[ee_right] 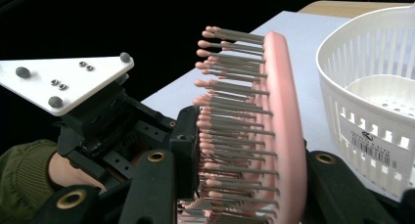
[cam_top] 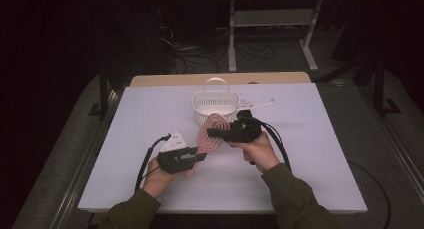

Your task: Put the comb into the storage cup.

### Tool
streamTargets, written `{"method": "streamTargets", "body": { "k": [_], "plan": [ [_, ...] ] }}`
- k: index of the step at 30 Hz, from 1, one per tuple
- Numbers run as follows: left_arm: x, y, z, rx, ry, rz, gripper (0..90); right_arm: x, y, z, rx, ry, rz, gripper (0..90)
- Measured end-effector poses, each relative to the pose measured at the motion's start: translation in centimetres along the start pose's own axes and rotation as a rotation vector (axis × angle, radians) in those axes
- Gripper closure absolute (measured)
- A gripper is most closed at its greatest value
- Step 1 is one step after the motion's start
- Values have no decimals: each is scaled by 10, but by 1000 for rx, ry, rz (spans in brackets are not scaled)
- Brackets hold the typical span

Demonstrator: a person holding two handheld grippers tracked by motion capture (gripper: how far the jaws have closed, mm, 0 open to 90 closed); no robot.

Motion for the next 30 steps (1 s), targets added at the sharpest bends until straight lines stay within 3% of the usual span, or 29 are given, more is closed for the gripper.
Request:
{"method": "streamTargets", "body": {
  "k": [10, 19, 30],
  "plan": [
    [-1, -1, -1, 5, -9, -2, 702, -1, -1, 0, 6, -1, 14, 626],
    [-6, -3, -3, 15, -30, -1, 591, 2, -8, 3, 38, -1, -12, 628],
    [-12, -9, -8, 13, -32, -71, 408, 5, -13, 4, 53, -1, -26, 628]
  ]
}}
Point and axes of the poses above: each handheld gripper's, and its own axes: y roughly forward along the jaws, z roughly out of its top, x roughly to its right, the point moved 3 cm from there along y, roughly forward along the jaws, and after that the axes turned 11 degrees about y, right-handed, at the moved point
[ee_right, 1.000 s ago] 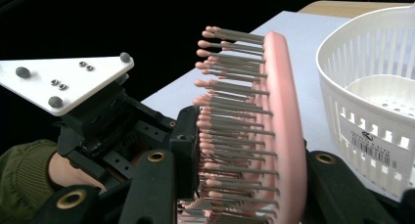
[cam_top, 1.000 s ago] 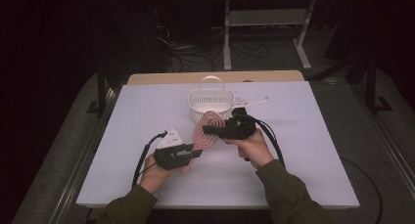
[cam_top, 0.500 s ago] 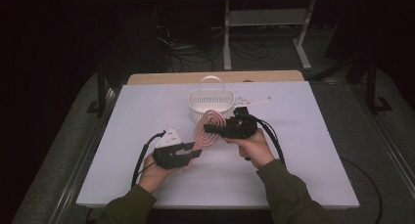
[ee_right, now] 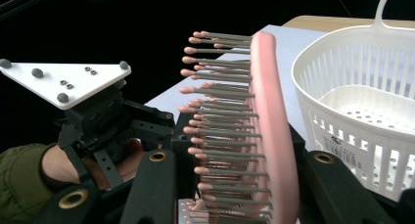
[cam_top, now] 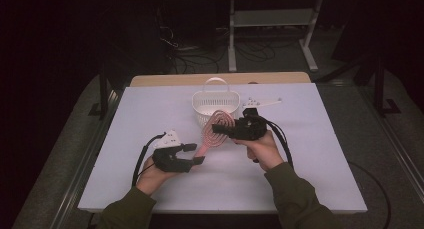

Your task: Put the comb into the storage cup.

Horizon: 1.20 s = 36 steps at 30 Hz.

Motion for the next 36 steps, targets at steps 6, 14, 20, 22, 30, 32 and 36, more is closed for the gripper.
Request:
{"method": "streamTargets", "body": {
  "k": [6, 14, 20, 22, 30, 32, 36],
  "plan": [
    [-5, -10, -5, 17, -11, -26, 301, 1, -3, 1, 5, 0, -8, 628],
    [-5, -19, -20, -53, -5, 7, 125, 1, -6, 3, 16, -3, -11, 628],
    [-7, -30, -33, -85, -2, 12, 19, 1, -6, 3, 18, -3, -14, 628],
    [-8, -33, -37, -85, -10, 19, 0, 1, -6, 3, 18, -2, -14, 628],
    [-7, -43, -48, -86, -20, 29, 0, 1, -8, 3, 26, -1, -15, 628],
    [-7, -46, -49, -88, -27, 34, 0, 1, -8, 4, 29, -5, -16, 628],
    [-9, -50, -51, -67, -31, 40, 0, 1, -10, 5, 35, -3, -16, 628]
  ]
}}
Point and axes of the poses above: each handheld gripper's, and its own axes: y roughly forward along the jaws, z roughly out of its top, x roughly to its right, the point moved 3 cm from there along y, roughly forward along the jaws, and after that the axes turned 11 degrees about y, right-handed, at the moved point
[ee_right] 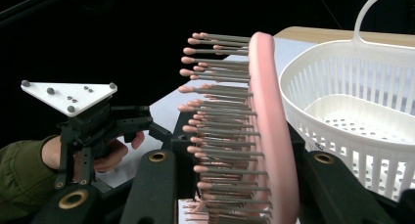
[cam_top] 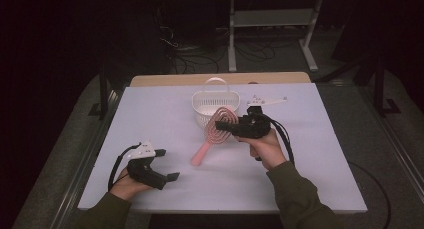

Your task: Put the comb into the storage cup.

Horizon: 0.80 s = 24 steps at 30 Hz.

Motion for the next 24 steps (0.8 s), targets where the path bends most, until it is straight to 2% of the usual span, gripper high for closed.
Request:
{"method": "streamTargets", "body": {
  "k": [5, 16, 19, 24],
  "plan": [
    [3, 2, -3, -23, 36, 10, 0, 0, -1, 0, 2, 0, -4, 628],
    [2, 2, -3, -33, 23, 29, 0, 0, -10, 6, 35, 0, -19, 628],
    [1, 3, -4, -36, 13, 24, 1, 1, -13, 8, 42, 3, -25, 628],
    [2, 4, -4, -41, 19, 19, 4, 1, -18, 11, 55, 3, -33, 628]
  ]
}}
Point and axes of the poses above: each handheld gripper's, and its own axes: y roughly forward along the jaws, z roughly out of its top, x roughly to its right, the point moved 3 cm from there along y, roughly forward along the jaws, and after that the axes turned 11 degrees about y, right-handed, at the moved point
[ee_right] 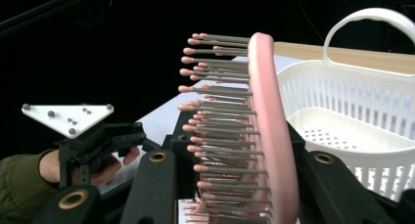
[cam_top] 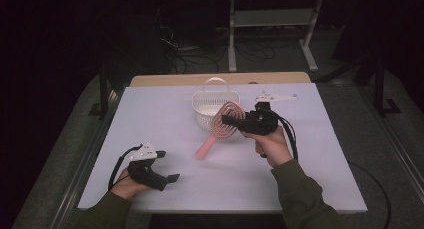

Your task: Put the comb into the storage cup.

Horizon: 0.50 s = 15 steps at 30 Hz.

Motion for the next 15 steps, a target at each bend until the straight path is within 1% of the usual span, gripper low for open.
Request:
{"method": "streamTargets", "body": {
  "k": [10, 12, 15],
  "plan": [
    [2, 1, 0, 5, 11, -20, 4, 3, -10, 7, 28, 2, -13, 628],
    [3, 2, 0, 3, 19, -17, 4, 3, -11, 10, 30, -1, -13, 628],
    [3, 1, 0, 8, 19, -18, 4, 5, -13, 12, 37, 0, -13, 628]
  ]
}}
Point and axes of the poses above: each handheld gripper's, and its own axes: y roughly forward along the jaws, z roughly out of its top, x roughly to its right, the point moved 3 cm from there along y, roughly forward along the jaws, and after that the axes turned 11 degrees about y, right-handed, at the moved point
